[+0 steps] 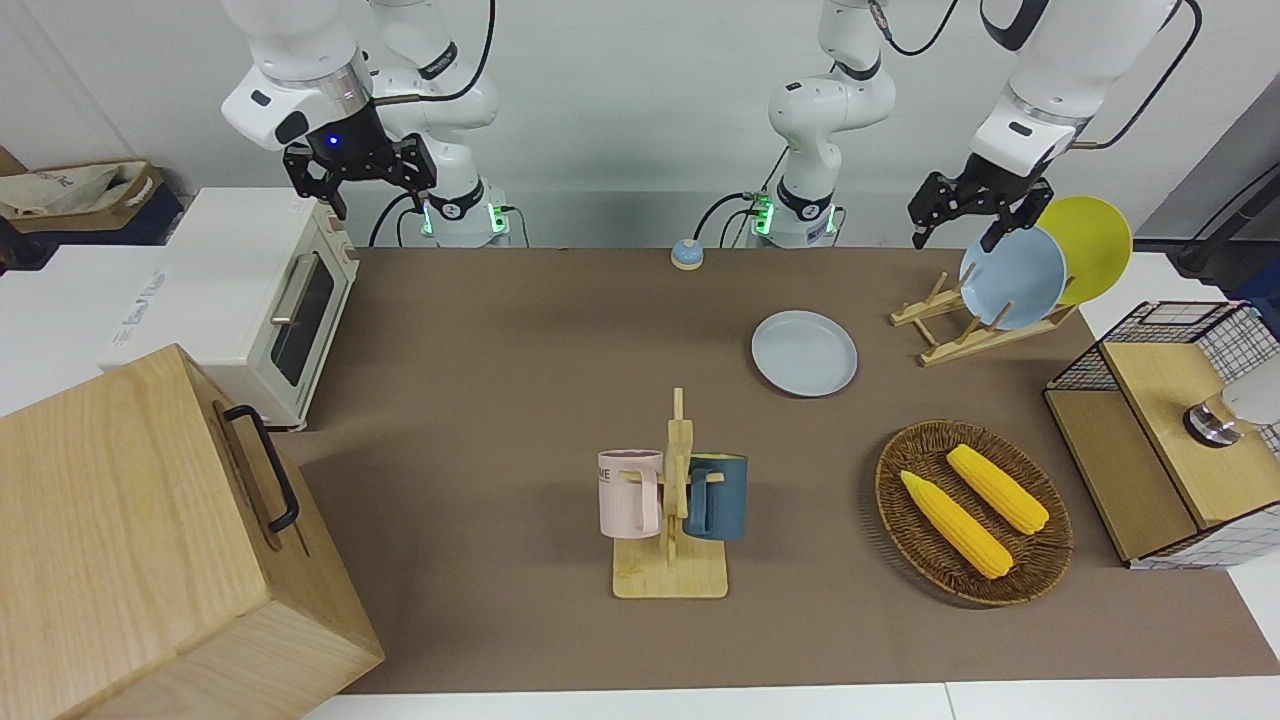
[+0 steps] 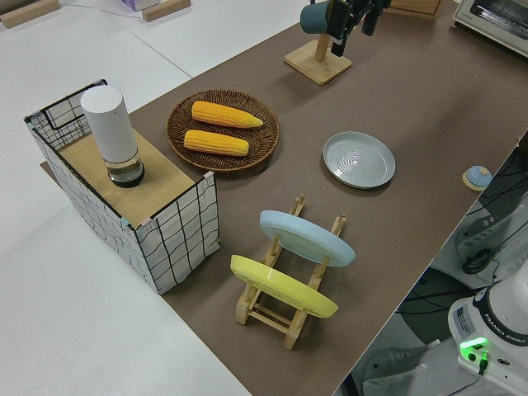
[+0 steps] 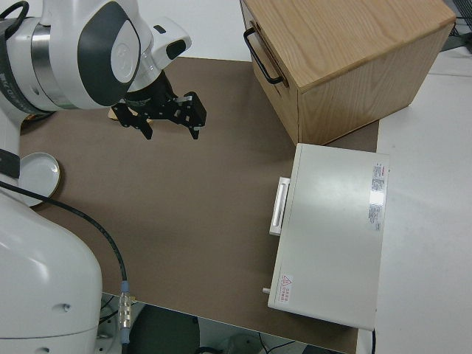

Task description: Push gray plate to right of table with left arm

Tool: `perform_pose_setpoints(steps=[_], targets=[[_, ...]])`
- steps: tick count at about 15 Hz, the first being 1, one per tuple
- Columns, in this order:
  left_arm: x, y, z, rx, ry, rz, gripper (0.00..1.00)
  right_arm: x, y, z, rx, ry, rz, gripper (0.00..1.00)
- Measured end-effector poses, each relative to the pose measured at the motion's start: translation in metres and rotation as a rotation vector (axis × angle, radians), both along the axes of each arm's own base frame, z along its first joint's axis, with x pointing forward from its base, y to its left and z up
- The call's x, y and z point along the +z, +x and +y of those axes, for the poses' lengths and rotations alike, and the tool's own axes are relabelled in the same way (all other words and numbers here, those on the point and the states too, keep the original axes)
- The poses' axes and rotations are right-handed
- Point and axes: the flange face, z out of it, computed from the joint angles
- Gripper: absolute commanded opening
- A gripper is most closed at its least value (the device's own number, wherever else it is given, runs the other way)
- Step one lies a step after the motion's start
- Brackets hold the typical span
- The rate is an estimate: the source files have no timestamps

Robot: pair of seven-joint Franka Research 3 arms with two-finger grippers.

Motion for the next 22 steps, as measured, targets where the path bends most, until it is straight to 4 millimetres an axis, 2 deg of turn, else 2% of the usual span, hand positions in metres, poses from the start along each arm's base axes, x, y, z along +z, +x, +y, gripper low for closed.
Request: perform_pose_setpoints(steps=[4,7,10,15,20,22], targets=[[-0.008,0.008,-0.002,-0.004,-0.003,-0.013,1.00,0.000,0.000,0.000,0.000,0.000,0.000,0.983],[-0.022,0.013,-0.002,-0.004,-0.005,-0.005,1.00,0.000,0.000,0.000,0.000,0.000,0.000,0.983],[-0.051,0.012,-0.005,-0.009,-0.004,0.031,1.00,0.000,0.000,0.000,0.000,0.000,0.000,0.983],[-0.118,0.002,-0.019,-0.012,0.005,0.038,1.00,0.000,0.000,0.000,0.000,0.000,0.000,0.983],[-0.165,-0.016,-0.018,-0.003,0.018,0.014,1.00,0.000,0.000,0.000,0.000,0.000,0.000,0.983],[-0.175,-0.022,-0.017,-0.001,0.021,0.009,1.00,0.000,0.000,0.000,0.000,0.000,0.000,0.983]])
